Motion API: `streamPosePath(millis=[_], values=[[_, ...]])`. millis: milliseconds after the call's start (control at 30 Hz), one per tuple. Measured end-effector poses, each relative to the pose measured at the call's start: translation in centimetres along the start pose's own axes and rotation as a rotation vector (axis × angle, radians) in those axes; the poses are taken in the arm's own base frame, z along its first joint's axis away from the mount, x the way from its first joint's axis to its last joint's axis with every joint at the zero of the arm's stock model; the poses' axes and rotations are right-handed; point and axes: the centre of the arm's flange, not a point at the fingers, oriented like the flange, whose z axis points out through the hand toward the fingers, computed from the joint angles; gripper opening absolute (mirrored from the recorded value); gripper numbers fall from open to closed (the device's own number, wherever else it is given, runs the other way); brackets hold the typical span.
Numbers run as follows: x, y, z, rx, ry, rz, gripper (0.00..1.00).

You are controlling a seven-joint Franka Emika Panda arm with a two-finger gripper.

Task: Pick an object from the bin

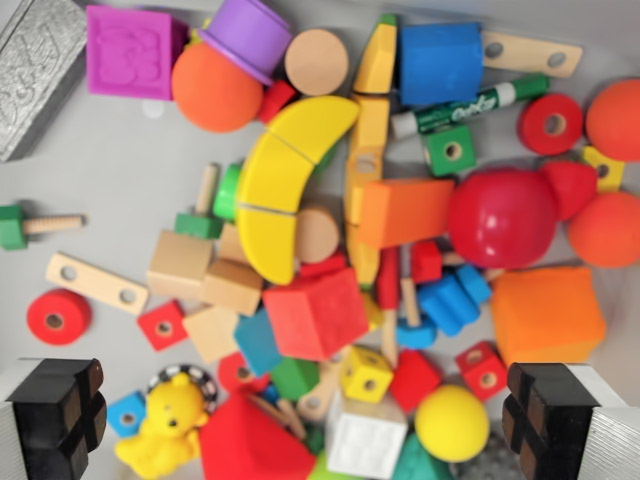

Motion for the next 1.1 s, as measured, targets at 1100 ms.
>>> streamPosePath(millis=[1100], values=[[0.8,0.3,2.0,-0.003,-0.004,-0.03,1.0]])
